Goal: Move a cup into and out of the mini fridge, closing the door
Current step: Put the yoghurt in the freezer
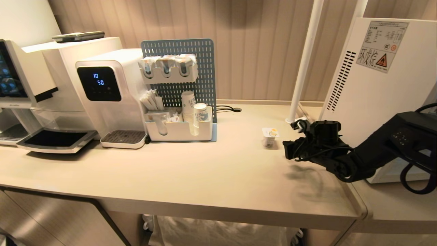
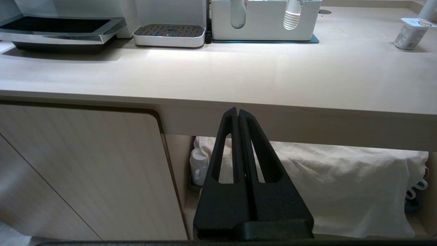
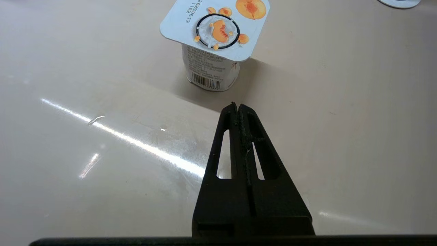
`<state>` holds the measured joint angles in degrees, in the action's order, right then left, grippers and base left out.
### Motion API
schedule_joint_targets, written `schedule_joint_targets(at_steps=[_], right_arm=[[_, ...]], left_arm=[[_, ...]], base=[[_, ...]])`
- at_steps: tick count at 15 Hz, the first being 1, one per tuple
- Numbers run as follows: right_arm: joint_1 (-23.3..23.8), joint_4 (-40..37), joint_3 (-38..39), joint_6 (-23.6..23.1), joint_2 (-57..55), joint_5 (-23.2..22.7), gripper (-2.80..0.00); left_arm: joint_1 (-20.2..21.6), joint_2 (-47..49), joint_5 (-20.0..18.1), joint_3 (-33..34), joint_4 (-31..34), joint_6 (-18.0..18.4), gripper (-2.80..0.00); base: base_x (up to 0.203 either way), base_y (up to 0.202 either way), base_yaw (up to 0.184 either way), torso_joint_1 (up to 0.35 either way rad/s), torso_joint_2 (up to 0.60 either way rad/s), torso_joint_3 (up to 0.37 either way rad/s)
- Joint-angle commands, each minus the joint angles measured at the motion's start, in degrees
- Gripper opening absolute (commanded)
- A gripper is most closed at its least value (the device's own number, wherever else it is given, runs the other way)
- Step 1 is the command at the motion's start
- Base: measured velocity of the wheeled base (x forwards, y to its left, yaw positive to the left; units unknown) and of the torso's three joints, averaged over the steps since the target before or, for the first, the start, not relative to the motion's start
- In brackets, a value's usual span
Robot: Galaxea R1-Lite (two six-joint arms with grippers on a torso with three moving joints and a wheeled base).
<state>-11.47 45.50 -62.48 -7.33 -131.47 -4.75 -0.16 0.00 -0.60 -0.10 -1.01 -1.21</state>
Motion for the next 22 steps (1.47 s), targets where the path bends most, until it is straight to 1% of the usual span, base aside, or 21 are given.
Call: schedule_joint_targets(at_steps=[1,2,3,4,5,8,11,15,19,22], right_arm=[[-0.66,0.11,-3.31,-0.1,-3.61,0.64,-2.8],[-0.69,-0.24,-3.44,-0.09,-4.0,0.71,-2.8],[-0.87,0.1,-3.54,-0.19,-4.92,1.18,0.0],[-1.19,0.5,-4.01,-0.17,-5.51,3.69,0.0],[-1.55,0.98,-4.46,0.06,-5.68,5.24,0.0],[-1.71,0.81,-4.93,-0.08,-5.76,5.28,0.0],[-1.84,-1.91,-7.07,-0.14,-5.58,4.76,0.0],[-2.34,-7.21,-11.73,-0.06,-5.73,4.57,0.0],[-3.0,-12.22,-18.16,0.15,-7.83,4.56,0.0],[-3.49,-14.18,-21.56,0.21,-9.22,4.57,0.0]], left_arm=[[-0.02,0.09,-0.02,0.01,-0.04,-0.02,-2.8],[-0.02,0.09,-0.02,0.01,-0.04,-0.02,-2.8],[-0.02,0.09,-0.02,0.01,-0.04,-0.02,-2.8],[-0.02,0.09,-0.02,0.01,-0.04,-0.02,-2.8],[-0.02,0.09,-0.02,0.01,-0.04,-0.02,-2.8],[-0.02,0.09,-0.02,0.01,0.01,-0.02,-2.8],[-0.02,0.09,-0.02,0.01,-0.04,-0.02,-2.8],[-0.02,0.09,-0.02,0.01,-0.04,-0.02,-2.8],[-0.02,0.09,-0.02,0.01,-0.04,-0.02,-2.8],[-0.02,0.09,-0.02,0.01,-0.04,-0.02,-2.8]], base=[[0.0,0.0,0.0,0.0,0.0,0.0],[0.0,0.0,0.0,0.0,0.0,0.0],[0.0,0.0,0.0,0.0,0.0,0.0],[0.0,0.0,0.0,0.0,0.0,0.0],[0.0,0.0,0.0,0.0,0.0,0.0],[0.0,0.0,0.0,0.0,0.0,0.0],[0.0,0.0,0.0,0.0,0.0,0.0],[0.0,0.0,0.0,0.0,0.0,0.0],[0.0,0.0,0.0,0.0,0.0,0.0],[0.0,0.0,0.0,0.0,0.0,0.0]])
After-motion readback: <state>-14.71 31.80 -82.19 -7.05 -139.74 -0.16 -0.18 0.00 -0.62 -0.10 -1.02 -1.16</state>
